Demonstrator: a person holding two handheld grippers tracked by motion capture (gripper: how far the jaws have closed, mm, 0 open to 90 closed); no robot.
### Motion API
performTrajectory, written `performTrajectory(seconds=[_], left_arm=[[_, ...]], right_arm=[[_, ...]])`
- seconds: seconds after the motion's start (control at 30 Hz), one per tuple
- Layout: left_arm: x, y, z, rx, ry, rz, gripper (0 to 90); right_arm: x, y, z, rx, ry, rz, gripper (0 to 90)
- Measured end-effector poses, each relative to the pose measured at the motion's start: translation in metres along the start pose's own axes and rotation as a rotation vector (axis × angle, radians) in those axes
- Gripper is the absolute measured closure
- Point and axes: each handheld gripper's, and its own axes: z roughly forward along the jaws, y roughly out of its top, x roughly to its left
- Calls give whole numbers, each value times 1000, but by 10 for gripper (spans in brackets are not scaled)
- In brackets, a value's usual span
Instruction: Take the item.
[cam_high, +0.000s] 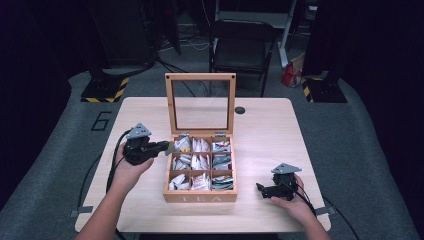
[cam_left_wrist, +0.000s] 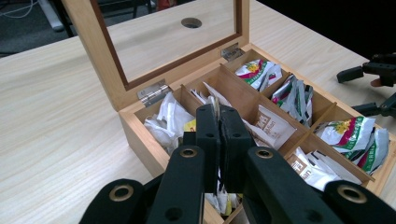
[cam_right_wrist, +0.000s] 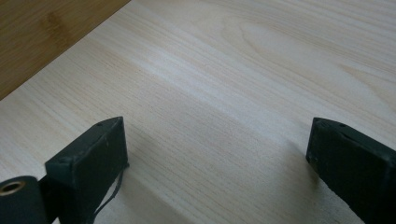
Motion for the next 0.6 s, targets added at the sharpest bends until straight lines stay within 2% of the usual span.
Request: performTrajectory(seconds=[0.27, 0.6], left_arm=[[5, 3, -8, -11, 12, -13, 880], [18, 0, -24, -26, 57, -34, 879]], right_arm=[[0, 0, 0, 1, 1, 0, 45], [0, 0, 0, 1, 1, 0, 46]])
